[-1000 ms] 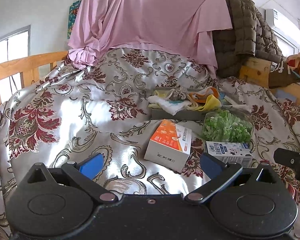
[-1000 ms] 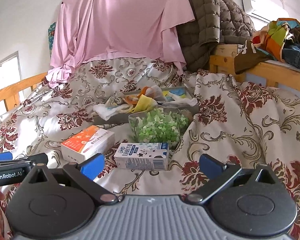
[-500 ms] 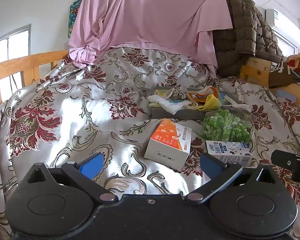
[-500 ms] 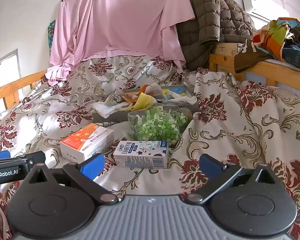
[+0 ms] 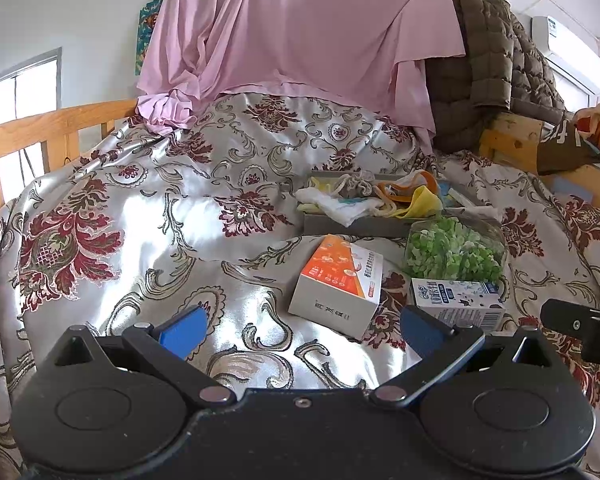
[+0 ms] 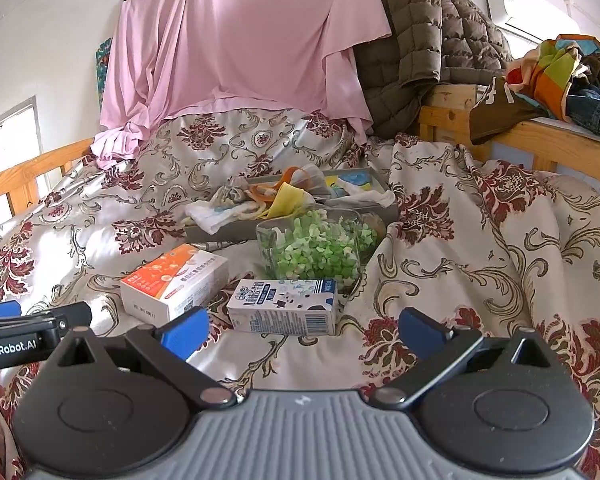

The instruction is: Organize soft objects

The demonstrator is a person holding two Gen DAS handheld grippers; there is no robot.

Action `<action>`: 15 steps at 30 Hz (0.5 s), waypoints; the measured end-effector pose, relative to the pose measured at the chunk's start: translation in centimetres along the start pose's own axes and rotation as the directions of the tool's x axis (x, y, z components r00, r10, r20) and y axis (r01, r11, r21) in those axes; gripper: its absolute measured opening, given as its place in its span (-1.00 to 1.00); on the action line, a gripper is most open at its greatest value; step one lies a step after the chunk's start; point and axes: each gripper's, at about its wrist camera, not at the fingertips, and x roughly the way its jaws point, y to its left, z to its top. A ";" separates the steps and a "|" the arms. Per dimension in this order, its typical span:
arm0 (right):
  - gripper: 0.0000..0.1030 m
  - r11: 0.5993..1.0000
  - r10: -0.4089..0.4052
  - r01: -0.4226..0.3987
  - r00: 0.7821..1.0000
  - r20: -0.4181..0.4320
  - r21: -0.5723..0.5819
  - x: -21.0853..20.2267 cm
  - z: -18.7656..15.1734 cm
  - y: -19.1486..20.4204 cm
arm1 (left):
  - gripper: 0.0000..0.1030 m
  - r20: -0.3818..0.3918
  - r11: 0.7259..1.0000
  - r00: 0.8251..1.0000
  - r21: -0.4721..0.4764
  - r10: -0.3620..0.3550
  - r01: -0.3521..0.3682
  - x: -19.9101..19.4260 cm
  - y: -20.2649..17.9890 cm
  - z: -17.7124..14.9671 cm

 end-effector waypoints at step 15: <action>0.99 1.000 0.001 -0.001 1.000 -0.002 -0.001 0.0 -0.1 0.1 | 0.98 -0.003 1.000 1.000 0.000 -0.001 0.001 -0.1 -0.1 0.0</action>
